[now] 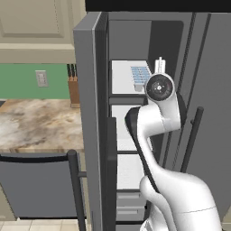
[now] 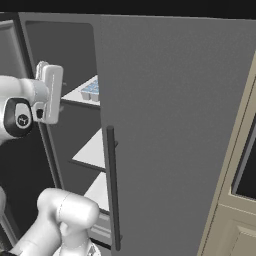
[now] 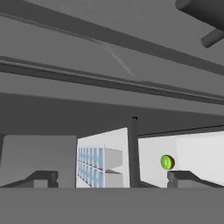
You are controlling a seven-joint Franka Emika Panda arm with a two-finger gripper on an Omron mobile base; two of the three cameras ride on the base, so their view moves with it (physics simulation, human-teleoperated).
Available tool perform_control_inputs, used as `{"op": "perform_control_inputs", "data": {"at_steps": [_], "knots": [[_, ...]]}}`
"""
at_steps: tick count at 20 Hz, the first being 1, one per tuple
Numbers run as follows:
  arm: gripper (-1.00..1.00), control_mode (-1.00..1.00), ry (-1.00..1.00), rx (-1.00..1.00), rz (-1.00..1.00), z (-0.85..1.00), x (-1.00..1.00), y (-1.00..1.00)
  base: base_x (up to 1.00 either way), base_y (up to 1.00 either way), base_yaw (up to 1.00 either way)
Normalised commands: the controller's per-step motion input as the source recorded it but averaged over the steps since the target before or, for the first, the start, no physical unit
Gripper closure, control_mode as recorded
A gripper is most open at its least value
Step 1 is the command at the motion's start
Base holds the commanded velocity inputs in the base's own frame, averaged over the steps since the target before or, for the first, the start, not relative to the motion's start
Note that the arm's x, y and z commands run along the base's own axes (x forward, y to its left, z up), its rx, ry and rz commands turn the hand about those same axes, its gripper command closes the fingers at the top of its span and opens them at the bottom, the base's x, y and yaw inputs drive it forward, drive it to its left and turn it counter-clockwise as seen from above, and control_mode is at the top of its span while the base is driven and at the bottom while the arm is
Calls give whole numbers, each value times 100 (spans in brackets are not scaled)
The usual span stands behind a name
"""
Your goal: Open the freezer door, pick up the ice cube tray from the freezer, and place it on the dining counter.
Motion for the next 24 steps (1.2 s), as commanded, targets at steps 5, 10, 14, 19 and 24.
{"op": "perform_control_inputs", "data": {"at_steps": [5, 10, 14, 19, 24], "knots": [[-100, -100, 0, 0, 0, -13, 38, 0, 0, 0, 0], [-100, -100, 0, 0, 0, -15, 39, 0, 0, 0, 0], [-100, -100, 0, 0, 0, -11, 46, 2, 0, 0, 0], [-100, -100, 0, 0, 0, -12, 41, 2, 0, 0, 0], [-100, -100, 2, 0, 0, -12, 43, 7, 0, 0, 0]]}}
